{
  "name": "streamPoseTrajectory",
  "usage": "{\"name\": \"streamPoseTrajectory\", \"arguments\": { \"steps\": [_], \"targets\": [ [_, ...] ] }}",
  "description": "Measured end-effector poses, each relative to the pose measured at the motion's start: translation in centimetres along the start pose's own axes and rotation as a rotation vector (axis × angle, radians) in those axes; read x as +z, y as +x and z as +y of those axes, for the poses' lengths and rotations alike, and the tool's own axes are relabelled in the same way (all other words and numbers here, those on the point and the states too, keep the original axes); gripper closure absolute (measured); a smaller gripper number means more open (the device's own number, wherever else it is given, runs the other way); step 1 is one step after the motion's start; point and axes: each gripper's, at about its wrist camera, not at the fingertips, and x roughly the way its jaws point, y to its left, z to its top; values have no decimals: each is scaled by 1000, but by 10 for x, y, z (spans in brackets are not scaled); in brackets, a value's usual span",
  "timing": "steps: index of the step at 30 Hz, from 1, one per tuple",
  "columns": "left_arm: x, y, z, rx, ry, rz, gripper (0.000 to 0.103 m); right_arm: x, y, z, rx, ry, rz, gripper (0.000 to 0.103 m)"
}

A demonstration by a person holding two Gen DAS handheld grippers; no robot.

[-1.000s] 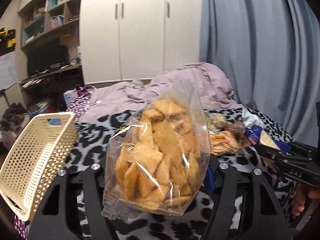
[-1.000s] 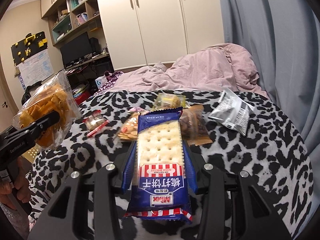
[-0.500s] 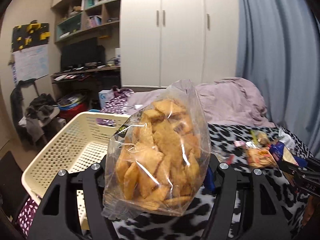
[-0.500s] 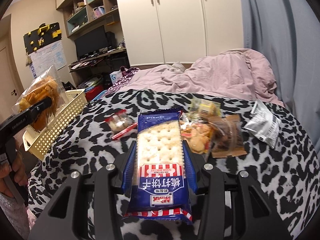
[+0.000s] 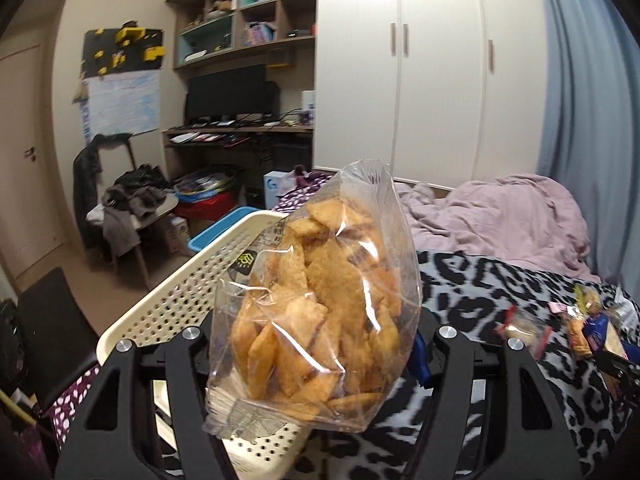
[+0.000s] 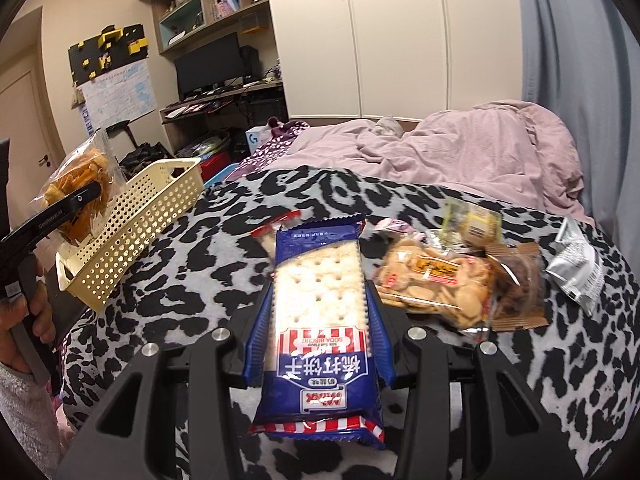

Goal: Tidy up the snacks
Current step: 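Carry the chip bag with the left gripper into the cream basket while the right gripper holds the cracker pack, then move the blue cracker pack into the basket and open the right gripper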

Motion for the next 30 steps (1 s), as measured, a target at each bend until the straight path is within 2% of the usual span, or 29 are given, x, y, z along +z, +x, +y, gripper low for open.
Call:
{"name": "streamPoseTrajectory", "arguments": {
  "steps": [11, 19, 22, 24, 25, 30],
  "targets": [
    [-9, 23, 36, 65, -59, 48, 35, 7, 16, 27, 38, -51, 21, 59],
    [-15, 33, 45, 88, -80, 82, 34, 14, 25, 49, 70, -92, 28, 59],
    [-14, 35, 48, 103, -91, 83, 29, 16, 28, 57, 82, -104, 29, 59],
    [-14, 34, 51, 117, -97, 72, 12, 17, 30, 61, 88, -111, 31, 59],
    [-14, 32, 52, 124, -99, 61, 9, 17, 32, 63, 92, -115, 32, 59],
    [-12, 31, 54, 133, -95, 57, 3, 21, 37, 75, 110, -135, 36, 59]
  ]
}}
